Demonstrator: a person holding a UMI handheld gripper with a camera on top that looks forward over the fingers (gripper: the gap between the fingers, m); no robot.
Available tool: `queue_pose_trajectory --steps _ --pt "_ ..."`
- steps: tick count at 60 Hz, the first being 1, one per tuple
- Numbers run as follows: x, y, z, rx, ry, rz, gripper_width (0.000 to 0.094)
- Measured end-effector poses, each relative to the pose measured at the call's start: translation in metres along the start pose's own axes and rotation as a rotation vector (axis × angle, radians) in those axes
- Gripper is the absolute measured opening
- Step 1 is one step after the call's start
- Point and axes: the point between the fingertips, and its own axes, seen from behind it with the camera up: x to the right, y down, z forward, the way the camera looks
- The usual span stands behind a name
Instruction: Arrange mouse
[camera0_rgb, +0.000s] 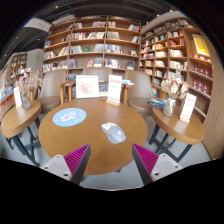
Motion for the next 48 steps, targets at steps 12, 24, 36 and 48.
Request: queue_pose_trajectory --steps 12,24,36,48 --pt "0.014 0.006 0.037 -0.021 0.002 0.02 0.0851" --pt "0.022 0.015 0.084 -0.077 0.02 0.033 0.0848" --pt "0.031 0.02 0.124 -0.129 0.032 0.042 0.0847" --pt "0.029 0.014 0.16 -0.158 0.023 0.051 0.0845"
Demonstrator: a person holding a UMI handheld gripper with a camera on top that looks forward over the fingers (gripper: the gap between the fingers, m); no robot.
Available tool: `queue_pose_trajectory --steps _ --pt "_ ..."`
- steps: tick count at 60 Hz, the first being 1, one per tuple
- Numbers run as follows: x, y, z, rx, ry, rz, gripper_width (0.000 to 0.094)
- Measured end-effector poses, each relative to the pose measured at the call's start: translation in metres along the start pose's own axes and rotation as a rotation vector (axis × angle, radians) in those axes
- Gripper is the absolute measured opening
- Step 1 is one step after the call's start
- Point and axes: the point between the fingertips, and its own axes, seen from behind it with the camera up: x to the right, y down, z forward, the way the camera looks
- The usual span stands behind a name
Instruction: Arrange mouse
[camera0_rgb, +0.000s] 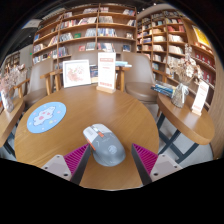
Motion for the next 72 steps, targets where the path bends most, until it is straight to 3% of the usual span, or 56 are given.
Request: queue_pose_trajectory --steps 24,28,29,31,35,55,72 --pt "0.002 -0.029 0.045 -0.032 0.001 0.046 0.0794" --pt "0.0 -0.031 0.047 -0.03 -0.005 0.044 0.072" --pt "-0.002 -0.031 0.047 -0.029 -0.01 0.04 0.0677" --pt "-0.006 -0.032 0.048 -0.024 -0.022 0.035 0.0496" --pt "-0.004 -0.033 0.047 -0.031 -0.011 0.024 0.0447" --pt "-0.137 -0.13 0.012 0.063 -0.175 -0.036 0.0444" --pt "-0.26 -0.115 0.075 0.032 -0.207 -0.126 0.0446"
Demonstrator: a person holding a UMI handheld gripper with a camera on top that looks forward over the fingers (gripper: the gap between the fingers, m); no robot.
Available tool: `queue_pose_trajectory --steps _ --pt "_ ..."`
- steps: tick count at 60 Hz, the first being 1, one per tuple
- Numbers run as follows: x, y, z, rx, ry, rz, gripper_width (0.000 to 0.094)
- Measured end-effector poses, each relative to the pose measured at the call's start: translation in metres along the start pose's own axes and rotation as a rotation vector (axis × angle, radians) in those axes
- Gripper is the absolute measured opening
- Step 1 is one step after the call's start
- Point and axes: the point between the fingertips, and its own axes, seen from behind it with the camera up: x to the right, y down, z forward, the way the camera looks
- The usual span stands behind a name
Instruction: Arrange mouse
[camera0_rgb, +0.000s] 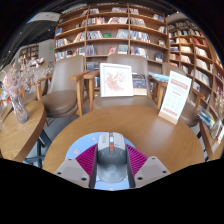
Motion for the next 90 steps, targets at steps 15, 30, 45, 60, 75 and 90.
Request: queue_pose_trajectory --steps 15,30,45,60,75,90 --pt "-0.006 0.022 0.024 -0.023 0.03 0.048 0.0566" --pt "0.009 0.016 -0.035 -0.008 0.047 0.096 0.0851" --pt "0.053 0.036 -0.182 0.036 0.103 0.07 0.0854" --pt "0.085 0.074 -0.296 0.055 0.129 0.079 0.0853" --pt "0.108 0.08 -0.336 0.103 0.167 0.046 0.0853" --pt "0.119 0.074 -0.342 0.127 0.176 0.04 0.0854"
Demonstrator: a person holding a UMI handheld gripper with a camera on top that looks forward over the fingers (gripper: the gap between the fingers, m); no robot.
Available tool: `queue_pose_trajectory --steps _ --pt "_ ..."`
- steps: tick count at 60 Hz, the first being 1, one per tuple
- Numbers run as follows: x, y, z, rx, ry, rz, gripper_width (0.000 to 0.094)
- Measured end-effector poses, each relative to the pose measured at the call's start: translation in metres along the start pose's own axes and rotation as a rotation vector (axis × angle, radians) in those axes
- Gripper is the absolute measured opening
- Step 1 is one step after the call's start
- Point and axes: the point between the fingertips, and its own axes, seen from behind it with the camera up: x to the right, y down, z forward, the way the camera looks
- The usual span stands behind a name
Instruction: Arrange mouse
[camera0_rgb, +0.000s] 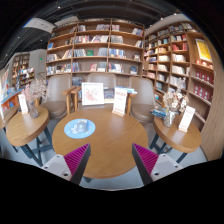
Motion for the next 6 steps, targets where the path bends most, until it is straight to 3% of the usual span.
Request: queue_pose_trajectory --steps 6 --pt "-0.0037 0.0003 -0.0003 -0.003 -0.024 0.006 0.0854"
